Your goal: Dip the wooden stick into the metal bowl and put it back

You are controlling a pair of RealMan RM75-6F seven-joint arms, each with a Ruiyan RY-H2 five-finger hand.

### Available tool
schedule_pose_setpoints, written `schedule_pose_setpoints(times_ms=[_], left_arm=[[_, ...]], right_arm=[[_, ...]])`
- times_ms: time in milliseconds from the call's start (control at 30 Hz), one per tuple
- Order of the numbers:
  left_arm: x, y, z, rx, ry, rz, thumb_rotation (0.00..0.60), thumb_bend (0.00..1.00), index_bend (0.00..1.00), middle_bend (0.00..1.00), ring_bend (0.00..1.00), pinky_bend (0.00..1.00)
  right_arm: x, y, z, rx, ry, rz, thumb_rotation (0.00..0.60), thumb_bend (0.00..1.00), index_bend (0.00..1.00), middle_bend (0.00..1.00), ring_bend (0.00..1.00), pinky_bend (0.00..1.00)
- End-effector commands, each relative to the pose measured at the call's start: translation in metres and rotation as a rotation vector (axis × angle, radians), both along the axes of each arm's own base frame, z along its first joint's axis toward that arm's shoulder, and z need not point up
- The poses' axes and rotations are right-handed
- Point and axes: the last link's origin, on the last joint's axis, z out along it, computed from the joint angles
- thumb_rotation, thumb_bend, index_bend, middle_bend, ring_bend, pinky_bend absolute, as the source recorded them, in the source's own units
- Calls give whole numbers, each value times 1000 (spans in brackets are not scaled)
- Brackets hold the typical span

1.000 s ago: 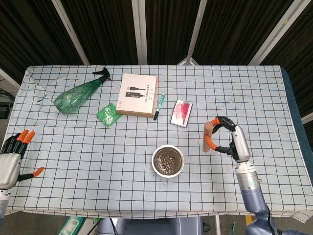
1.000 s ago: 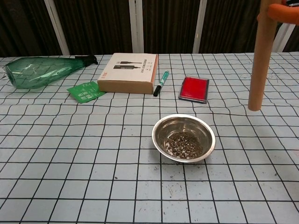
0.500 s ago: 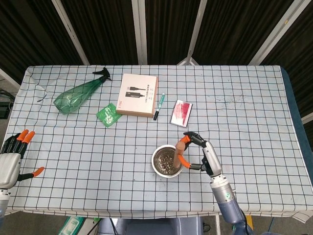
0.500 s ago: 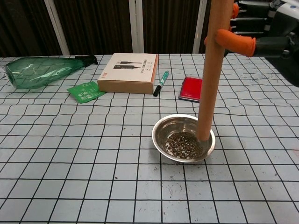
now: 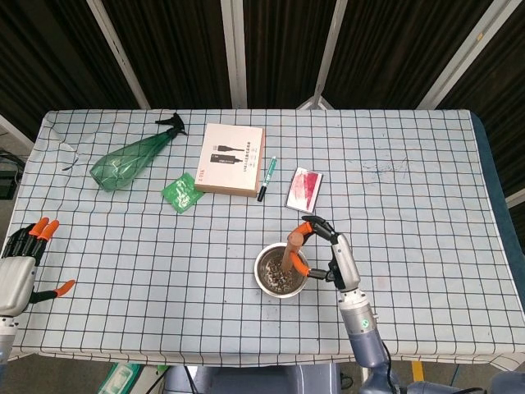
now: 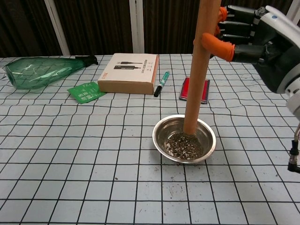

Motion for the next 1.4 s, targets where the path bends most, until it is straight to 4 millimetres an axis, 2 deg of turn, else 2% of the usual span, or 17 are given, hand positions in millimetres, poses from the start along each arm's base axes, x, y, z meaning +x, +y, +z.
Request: schedule_pose_setpoints(times_ms=[33, 467, 667, 867, 1200, 1400], left_arm=[[0, 0, 0, -3, -2, 0, 600, 95, 0, 0, 0, 0], [0, 0, 0, -10, -8, 2, 600, 95, 0, 0, 0, 0], [0, 0, 0, -10, -8, 1, 600, 94, 0, 0, 0, 0], [0, 0, 0, -9, -9, 0, 600, 95, 0, 0, 0, 0], [1, 0, 0, -9, -11, -3, 600, 95, 0, 0, 0, 0], [1, 0, 0, -5, -8, -4, 600, 95, 0, 0, 0, 0]], right_arm=[[-4, -2, -11, -17, -20, -29, 600, 604, 773, 609, 554, 238], [-10, 2, -43, -26, 25, -26, 600, 605, 773, 610, 554, 238], [-11, 8, -52, -16, 40, -16, 600, 604, 774, 610, 554, 238], [-7, 9, -49, -28, 37, -6, 600, 604, 773, 610, 554, 238], [4, 7, -28, -68, 11, 18, 600, 604, 773, 610, 555, 238], [0, 10, -32, -47, 29, 6, 600, 604, 774, 610, 554, 238]])
